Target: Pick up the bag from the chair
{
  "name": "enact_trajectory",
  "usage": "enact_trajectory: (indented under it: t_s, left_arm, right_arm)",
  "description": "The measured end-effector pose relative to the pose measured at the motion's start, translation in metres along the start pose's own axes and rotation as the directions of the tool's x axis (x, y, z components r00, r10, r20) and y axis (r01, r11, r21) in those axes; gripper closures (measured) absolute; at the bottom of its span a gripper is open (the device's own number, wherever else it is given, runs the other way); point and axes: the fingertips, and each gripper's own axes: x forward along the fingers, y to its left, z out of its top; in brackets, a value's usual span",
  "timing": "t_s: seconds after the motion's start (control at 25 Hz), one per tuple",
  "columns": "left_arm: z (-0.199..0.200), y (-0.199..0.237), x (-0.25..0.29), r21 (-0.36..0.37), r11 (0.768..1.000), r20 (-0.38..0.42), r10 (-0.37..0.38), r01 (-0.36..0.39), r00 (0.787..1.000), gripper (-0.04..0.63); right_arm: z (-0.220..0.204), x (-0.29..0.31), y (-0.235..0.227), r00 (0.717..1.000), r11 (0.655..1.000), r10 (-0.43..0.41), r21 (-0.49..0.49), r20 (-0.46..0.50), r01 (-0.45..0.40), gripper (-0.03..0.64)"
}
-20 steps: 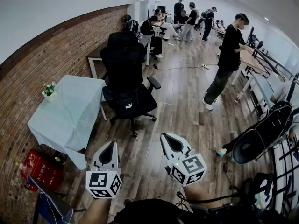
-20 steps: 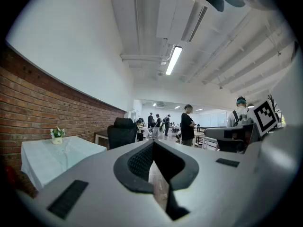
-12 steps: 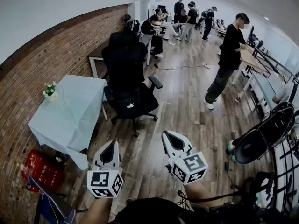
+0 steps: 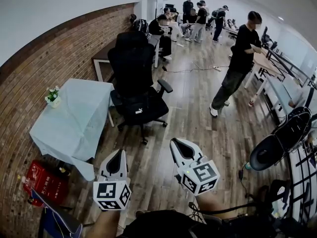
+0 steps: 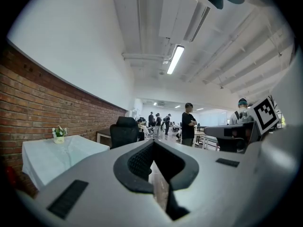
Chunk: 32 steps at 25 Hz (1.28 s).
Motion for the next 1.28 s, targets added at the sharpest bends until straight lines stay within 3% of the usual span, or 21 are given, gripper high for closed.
enact_trajectory:
  t_s: [0.64, 0.92, 1.28]
  left_arm:
    - [-0.003, 0.042, 0.006, -0.047, 0.994, -0.015, -0.104, 0.103, 0.995, 0.586]
    - [-0.009, 0.057, 0.041, -0.041, 0.996, -0.027, -0.081, 0.08, 0.996, 0.586]
    - [0.0, 0.064, 0.133, 0.003, 0.999, -0.046, -0.052, 0.053, 0.998, 0.586]
  right_arm:
    - [-0.005, 0.028, 0.039, 0.999, 0.999, -0.026, -0.045, -0.023, 0.025, 0.6]
    - [-0.006, 0.068, 0.014, 1.0, 1.0, -0.009, -0.03, -0.019, 0.008, 0.6]
    - [0.009, 0.137, -0.053, 1.0, 0.999, 0.02, -0.039, 0.009, -0.02, 0.6]
